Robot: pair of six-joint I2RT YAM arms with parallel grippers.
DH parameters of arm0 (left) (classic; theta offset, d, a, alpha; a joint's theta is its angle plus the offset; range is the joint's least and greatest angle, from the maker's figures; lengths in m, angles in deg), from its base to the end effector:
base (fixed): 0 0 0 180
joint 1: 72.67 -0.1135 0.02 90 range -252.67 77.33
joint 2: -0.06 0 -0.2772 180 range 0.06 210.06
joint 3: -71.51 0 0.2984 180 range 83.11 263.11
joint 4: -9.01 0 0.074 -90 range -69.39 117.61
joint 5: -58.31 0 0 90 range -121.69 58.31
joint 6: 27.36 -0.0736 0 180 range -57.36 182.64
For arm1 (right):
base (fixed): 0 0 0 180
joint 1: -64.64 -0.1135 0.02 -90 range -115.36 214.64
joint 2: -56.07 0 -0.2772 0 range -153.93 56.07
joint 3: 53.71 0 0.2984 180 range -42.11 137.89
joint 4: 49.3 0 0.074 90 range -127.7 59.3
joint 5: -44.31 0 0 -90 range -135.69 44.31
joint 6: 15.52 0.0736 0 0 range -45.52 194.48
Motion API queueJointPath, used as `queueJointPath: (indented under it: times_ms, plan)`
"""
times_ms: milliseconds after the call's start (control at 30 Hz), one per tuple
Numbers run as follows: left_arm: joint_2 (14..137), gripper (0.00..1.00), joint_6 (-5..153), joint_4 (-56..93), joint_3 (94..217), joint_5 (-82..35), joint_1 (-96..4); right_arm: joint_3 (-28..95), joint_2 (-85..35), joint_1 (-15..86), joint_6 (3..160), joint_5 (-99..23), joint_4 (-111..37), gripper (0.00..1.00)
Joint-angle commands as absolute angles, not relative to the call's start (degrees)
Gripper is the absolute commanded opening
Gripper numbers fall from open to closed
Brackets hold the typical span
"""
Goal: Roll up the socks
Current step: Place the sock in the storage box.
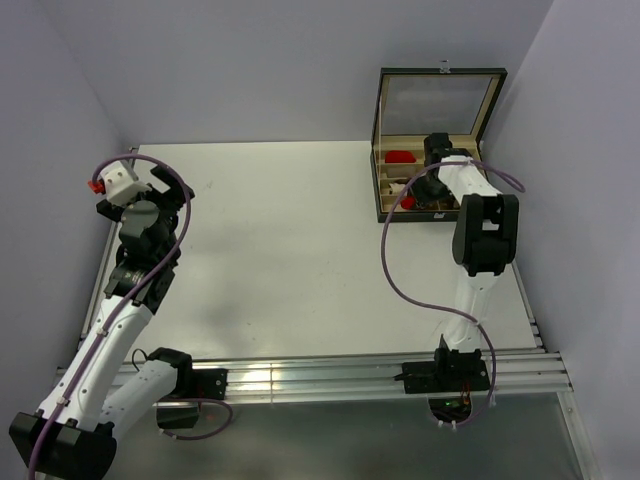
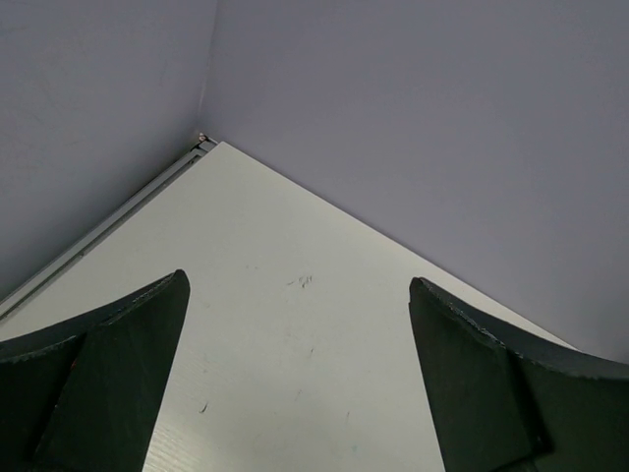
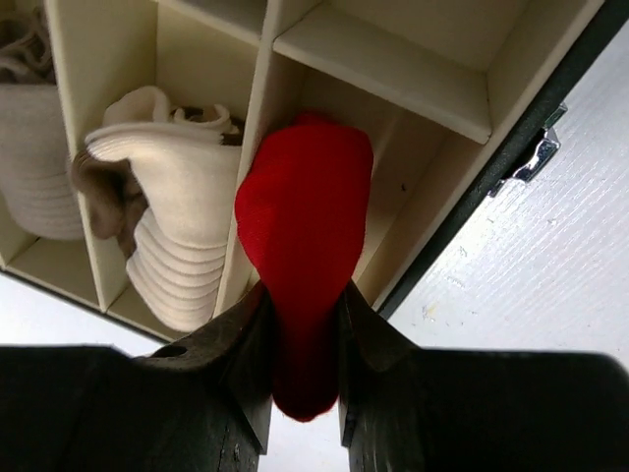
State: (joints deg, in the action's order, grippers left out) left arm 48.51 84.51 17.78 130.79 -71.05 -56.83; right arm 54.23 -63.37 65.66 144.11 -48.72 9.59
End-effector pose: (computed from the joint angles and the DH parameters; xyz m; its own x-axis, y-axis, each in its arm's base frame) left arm 0.2629 -0.0261 0.3817 0.1806 -0.3506 -0.9189 -0.3571 0.8472 -0.3934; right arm 0.4980 -0.0128 0.1565 -0.2945 0.9415 -0.1635 0.8953 0.3317 0.2973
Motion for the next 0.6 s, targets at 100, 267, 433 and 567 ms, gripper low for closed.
queueJointPath:
  times_ms: [100, 267, 433, 567]
  plan:
    - [47.88, 1.0, 83.38, 14.81, 130.22, -71.42, -56.58, 59.4, -67.06, 65.0, 147.61, -51.49, 9.67, 0.18]
    - [47.96, 0.99, 83.29, 14.72, 130.05, -71.42, -56.58, 59.59, -67.68, 64.99, 147.0, -50.18, 10.73, 0.58]
    - [48.23, 0.99, 83.47, 14.9, 130.13, -71.24, -56.58, 56.77, -65.14, 64.9, 146.99, -49.47, 9.94, 0.76]
    - [48.32, 1.0, 83.47, 14.81, 130.05, -71.33, -56.49, 55.89, -63.21, 64.9, 146.99, -49.21, 10.2, 0.8]
